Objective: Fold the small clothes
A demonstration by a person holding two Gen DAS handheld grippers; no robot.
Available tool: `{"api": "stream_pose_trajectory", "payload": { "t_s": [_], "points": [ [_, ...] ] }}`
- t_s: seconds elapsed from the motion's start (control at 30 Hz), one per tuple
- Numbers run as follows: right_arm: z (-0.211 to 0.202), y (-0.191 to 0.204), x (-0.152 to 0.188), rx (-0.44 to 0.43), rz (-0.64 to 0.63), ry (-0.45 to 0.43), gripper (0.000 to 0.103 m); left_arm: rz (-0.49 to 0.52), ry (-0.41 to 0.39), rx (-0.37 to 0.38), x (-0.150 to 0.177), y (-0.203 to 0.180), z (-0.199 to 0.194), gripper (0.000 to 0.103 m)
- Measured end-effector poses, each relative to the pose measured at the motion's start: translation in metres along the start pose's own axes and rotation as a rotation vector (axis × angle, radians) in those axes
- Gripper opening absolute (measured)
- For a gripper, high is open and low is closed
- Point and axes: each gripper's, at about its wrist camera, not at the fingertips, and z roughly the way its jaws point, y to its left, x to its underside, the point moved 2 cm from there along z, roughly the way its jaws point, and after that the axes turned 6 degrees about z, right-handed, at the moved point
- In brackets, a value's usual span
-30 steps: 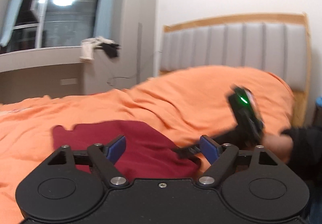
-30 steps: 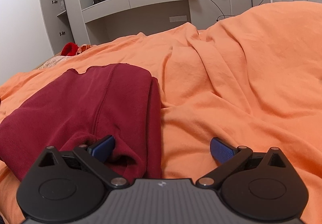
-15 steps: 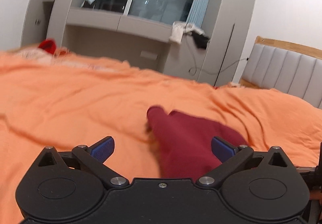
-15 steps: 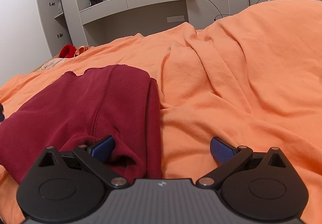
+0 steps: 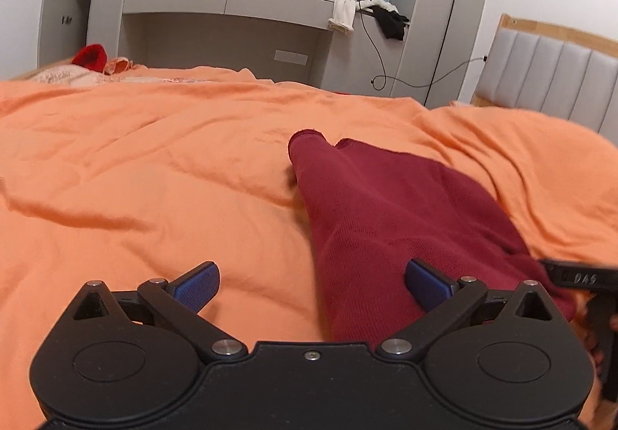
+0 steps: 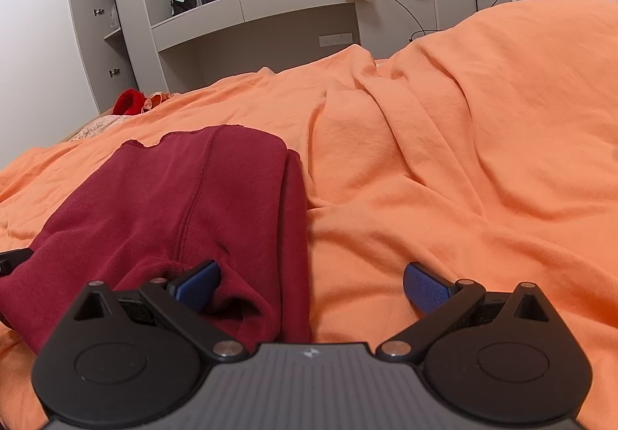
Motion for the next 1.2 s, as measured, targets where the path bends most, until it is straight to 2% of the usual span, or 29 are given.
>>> {"api": "stream_pose_trajectory", "payload": {
  "t_s": [0.17,0.4,0.57,0.73,0.8,0.9,1.0,1.07,1.2],
  "points": [
    [-0.004,0.002,-0.005,0.007,0.001,0.003,0.103,0.01,-0.007,-0.011,0.001,-0.003,-0.002,0.103],
    [-0.013,0.012,-0.016,-0.016,0.013,-0.086,0.101,0.01,-0.008,-0.017,0.002,-0.004,-0.002,0.103],
    [-0.007,0.022,-0.017,-0.018,-0.01,-0.093,0.074,0.026,-0.013,-0.028,0.004,-0.009,-0.003,0.102],
    [-0.003,0.029,-0.014,-0.043,-0.033,-0.068,0.042,0.035,-0.013,-0.033,0.004,-0.01,-0.004,0.102],
    [-0.003,0.032,-0.013,-0.051,-0.042,-0.063,0.032,0.034,-0.013,-0.033,0.004,-0.01,-0.004,0.102],
    [-0.006,0.035,-0.012,-0.028,-0.072,-0.077,0.014,0.037,-0.013,-0.033,0.004,-0.01,-0.004,0.102],
    [-0.013,0.039,-0.014,0.016,-0.119,-0.116,0.004,0.035,-0.012,-0.032,0.005,-0.011,-0.004,0.102],
    [-0.015,0.039,-0.017,0.031,-0.132,-0.132,0.004,0.03,-0.007,-0.03,0.005,-0.012,-0.003,0.102],
    [-0.006,0.038,-0.013,0.036,-0.132,-0.097,0.005,0.045,-0.007,-0.037,0.006,-0.015,-0.001,0.102]
  ]
}}
